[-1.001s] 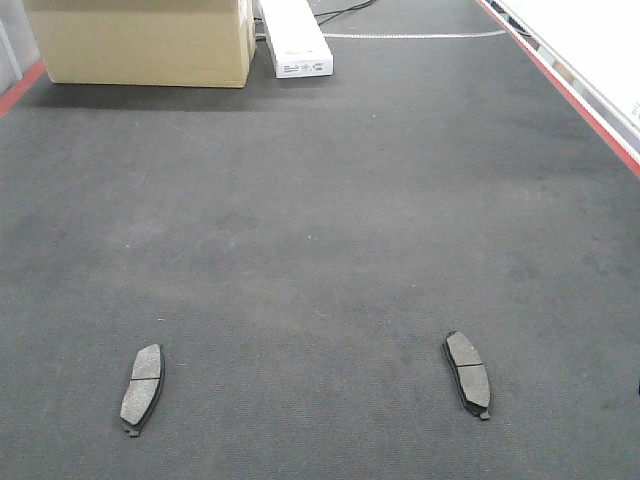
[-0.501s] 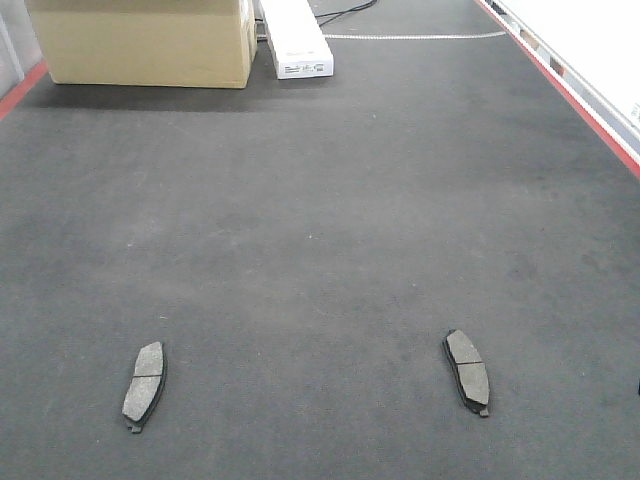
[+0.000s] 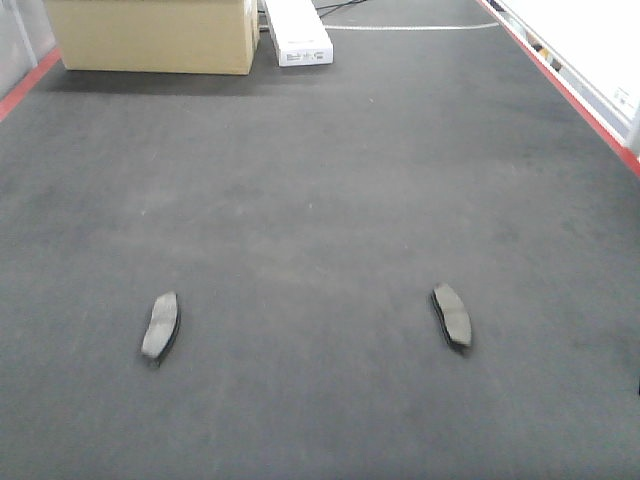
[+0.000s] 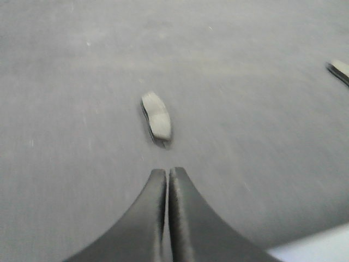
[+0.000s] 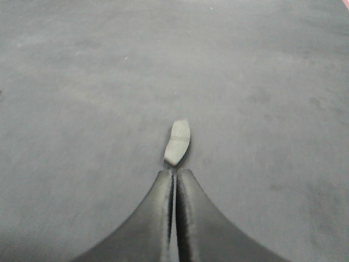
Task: Move and align brake pads A on conveyor
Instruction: 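Back the base away from the conveyor and turn toward the aisle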
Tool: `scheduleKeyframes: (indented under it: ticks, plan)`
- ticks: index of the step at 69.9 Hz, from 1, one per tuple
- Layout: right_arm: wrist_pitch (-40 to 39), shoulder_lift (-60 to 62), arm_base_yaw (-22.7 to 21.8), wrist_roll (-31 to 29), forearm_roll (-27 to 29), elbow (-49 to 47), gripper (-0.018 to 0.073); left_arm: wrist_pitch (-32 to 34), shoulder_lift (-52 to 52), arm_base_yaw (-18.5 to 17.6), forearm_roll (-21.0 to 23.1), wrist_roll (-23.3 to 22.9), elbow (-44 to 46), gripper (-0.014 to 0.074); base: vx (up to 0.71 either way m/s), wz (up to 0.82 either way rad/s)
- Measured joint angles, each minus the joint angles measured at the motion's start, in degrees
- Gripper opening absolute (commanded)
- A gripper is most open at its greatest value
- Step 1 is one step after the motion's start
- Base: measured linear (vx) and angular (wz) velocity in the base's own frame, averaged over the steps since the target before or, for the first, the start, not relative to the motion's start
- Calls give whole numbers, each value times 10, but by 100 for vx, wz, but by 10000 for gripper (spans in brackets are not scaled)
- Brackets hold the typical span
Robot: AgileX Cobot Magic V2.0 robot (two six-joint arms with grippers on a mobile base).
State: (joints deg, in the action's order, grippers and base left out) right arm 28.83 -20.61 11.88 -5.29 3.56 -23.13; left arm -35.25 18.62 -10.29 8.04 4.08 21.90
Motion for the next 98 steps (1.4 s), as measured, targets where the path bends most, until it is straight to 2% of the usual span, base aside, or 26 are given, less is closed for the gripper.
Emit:
scheduleKeyframes:
  ticks: [98]
  plan:
    - [1,0,0,0,0,0,-3,0,0,0,0,0,0,-6,-21,0]
